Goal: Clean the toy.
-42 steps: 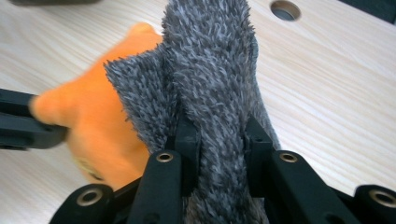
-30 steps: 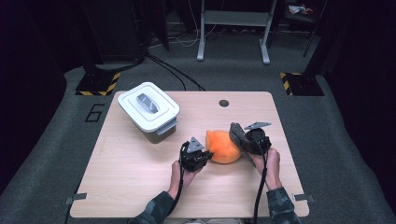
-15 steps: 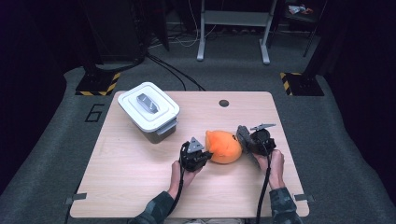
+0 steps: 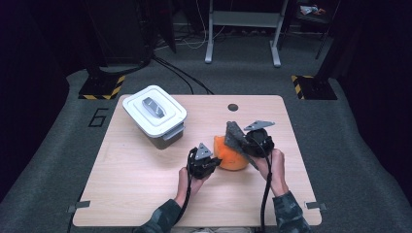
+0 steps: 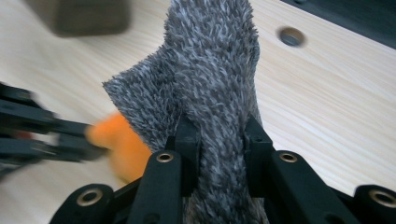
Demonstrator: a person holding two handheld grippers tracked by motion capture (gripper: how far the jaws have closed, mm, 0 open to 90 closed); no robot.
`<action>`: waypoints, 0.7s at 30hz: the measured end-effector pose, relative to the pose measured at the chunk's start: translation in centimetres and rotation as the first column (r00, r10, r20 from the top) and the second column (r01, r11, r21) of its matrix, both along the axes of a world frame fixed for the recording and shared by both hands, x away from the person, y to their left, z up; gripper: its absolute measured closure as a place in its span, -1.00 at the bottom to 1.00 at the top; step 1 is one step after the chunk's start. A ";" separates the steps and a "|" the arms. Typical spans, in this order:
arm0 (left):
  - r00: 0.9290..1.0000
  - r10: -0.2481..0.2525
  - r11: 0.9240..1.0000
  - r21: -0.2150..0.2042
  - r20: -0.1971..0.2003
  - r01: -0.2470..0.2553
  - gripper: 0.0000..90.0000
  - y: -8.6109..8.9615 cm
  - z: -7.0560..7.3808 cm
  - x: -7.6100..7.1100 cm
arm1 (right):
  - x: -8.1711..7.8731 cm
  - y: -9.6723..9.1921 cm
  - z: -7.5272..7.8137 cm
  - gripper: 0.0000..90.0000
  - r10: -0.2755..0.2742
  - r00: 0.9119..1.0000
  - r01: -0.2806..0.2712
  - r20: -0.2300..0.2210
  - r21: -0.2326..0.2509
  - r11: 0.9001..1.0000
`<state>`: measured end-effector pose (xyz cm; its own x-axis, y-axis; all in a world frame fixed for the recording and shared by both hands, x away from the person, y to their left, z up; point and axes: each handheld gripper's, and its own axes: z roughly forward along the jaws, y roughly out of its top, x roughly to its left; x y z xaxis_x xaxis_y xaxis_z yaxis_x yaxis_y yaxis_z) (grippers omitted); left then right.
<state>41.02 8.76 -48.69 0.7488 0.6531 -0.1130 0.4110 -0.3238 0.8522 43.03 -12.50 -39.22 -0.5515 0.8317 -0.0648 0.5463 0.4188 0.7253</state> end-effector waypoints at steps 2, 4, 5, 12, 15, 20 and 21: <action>1.000 0.001 1.000 -0.005 -0.002 -0.001 0.92 0.0 0.0 0.0 | 0.0 1.0 0.2 0.63 0.034 0.999 -0.034 -0.004 0.008 0.999; 1.000 -0.002 1.000 -0.005 0.000 0.002 0.92 0.0 0.0 0.0 | 0.2 2.3 0.1 0.63 0.074 0.997 -0.074 -0.008 -0.013 0.997; 1.000 -0.003 1.000 -0.004 0.000 0.003 0.92 0.0 0.0 0.0 | 0.2 2.9 0.0 0.63 0.085 0.996 -0.086 -0.016 -0.019 0.996; 1.000 0.001 1.000 -0.001 -0.005 -0.001 0.92 0.1 -0.1 0.0 | 1.3 5.0 -1.7 0.63 0.118 0.992 -0.122 -0.048 -0.099 0.988; 1.000 -0.002 1.000 0.006 -0.003 0.002 0.93 0.0 -0.1 0.0 | 1.2 5.0 -1.7 0.63 0.101 0.994 -0.105 -0.053 -0.096 0.990; 1.000 -0.009 1.000 0.004 -0.008 0.009 0.93 -0.1 0.0 0.0 | 1.3 4.1 -1.6 0.63 0.094 0.995 -0.097 -0.042 -0.086 0.992; 1.000 -0.006 1.000 -0.002 -0.006 0.006 0.93 -0.2 0.0 0.0 | 1.3 3.8 -1.6 0.63 0.089 0.995 -0.092 -0.040 -0.087 0.992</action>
<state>41.00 8.56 -48.71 0.7518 0.6487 -0.1184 0.4140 -0.3246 0.8504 44.35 -8.68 -40.81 -0.6274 0.7702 -0.1147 0.5282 0.5291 0.6642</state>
